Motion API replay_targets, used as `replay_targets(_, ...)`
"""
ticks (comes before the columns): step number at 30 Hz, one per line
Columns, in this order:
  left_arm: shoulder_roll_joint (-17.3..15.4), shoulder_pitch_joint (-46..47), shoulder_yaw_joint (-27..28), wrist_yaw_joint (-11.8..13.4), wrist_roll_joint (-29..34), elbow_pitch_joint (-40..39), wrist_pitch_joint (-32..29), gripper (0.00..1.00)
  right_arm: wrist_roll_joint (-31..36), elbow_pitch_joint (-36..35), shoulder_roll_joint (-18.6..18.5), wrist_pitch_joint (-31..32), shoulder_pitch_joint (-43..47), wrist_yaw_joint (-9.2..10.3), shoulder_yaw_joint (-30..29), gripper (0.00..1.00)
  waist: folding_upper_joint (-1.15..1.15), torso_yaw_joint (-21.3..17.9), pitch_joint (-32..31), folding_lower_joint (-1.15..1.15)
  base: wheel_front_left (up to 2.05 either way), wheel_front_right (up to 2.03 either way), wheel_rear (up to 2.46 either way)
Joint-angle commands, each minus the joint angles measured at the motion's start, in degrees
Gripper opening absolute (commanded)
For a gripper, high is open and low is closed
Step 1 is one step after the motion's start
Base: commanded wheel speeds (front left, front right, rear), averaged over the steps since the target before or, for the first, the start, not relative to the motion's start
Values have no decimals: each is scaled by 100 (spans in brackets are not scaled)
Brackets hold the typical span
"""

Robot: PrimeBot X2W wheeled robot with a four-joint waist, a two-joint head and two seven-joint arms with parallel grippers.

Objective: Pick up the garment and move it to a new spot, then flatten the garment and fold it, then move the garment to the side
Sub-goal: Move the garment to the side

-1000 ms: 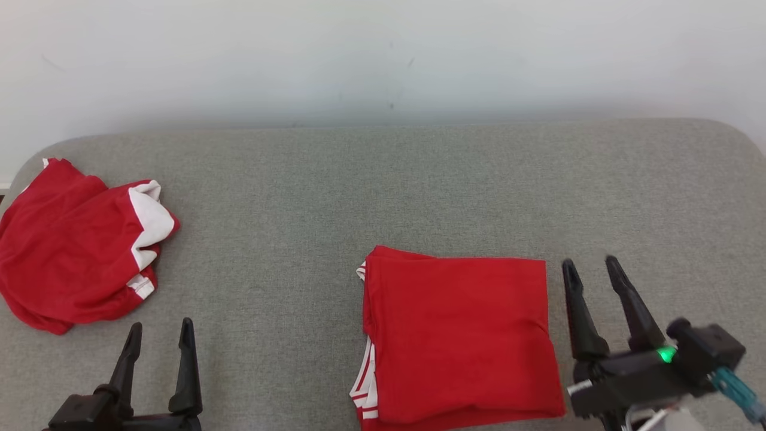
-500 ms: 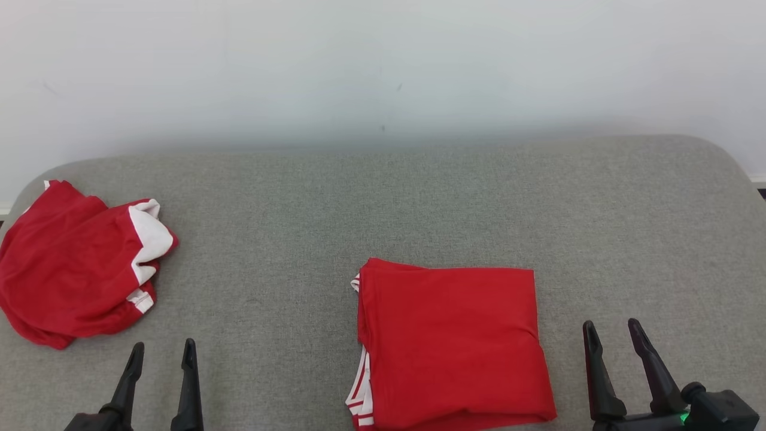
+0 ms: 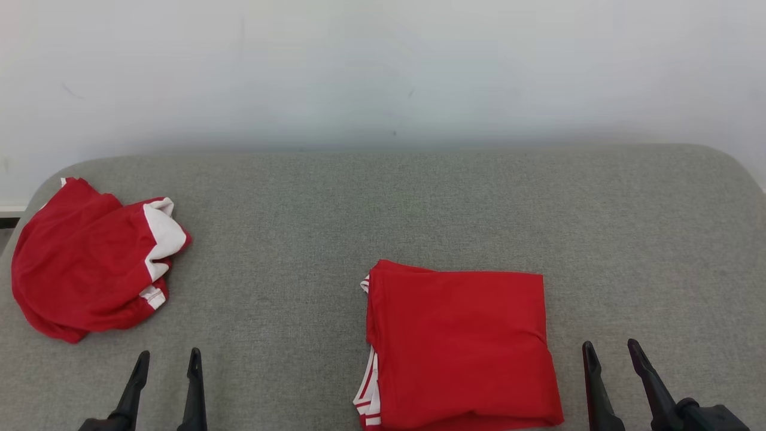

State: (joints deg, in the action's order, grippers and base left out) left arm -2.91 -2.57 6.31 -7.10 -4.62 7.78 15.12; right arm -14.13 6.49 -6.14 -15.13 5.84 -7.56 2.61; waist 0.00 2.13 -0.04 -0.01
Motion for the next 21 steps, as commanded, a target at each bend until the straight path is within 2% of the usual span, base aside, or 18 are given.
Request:
replay_targets(1,1,-48,6,-19,43,-8,2,100,26,16,22,0,20,17,-12,100,0,6,3,1,0,0,0)
replay_targets(21,-4,-187,-91,122,-35,-74,2,100,132,168,9,-1,-49,17,40,100,0,-40,1,1,0,0,0)
